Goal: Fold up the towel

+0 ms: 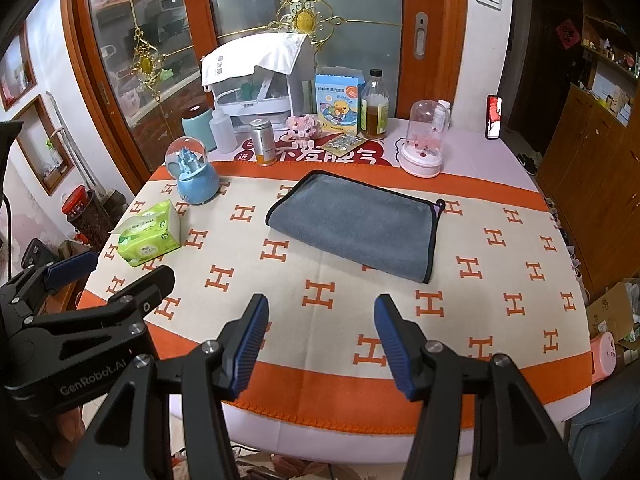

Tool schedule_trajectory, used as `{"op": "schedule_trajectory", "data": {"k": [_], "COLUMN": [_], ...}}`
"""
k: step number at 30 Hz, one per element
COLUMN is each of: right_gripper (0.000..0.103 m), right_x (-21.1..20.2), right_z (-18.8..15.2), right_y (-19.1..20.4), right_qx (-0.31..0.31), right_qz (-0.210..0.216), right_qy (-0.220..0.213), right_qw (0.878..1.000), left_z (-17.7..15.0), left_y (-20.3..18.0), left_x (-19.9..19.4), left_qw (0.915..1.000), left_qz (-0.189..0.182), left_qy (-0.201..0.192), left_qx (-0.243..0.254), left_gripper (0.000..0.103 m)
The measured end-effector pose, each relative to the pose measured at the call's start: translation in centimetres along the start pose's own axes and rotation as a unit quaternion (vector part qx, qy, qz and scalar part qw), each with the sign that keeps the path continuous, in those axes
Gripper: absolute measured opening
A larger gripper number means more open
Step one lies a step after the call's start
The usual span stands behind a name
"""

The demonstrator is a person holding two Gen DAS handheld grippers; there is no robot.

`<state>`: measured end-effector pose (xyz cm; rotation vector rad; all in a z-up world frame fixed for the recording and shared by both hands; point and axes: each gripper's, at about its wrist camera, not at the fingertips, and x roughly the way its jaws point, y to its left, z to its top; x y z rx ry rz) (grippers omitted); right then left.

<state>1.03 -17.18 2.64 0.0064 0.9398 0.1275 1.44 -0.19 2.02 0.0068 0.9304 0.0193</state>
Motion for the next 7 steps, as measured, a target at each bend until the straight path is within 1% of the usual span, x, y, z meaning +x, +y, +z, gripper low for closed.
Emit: {"op": "schedule_trajectory", "data": {"k": [7], "right_gripper": [0.055], "right_x": [0.13], "right_z": [-0.28], "right_y": [0.28], "right_qx": [-0.002], "right_qz": [0.000], "right_qy": [0.000], "right_qw": [1.000], "left_z": [0.01], "left_y": [0.07], "left_x": [0.01], "left_qw": [1.0000], "left_qz": [0.001], "left_qy": [0.000], "left_qx": [0.000], "left_gripper": [0.093]}}
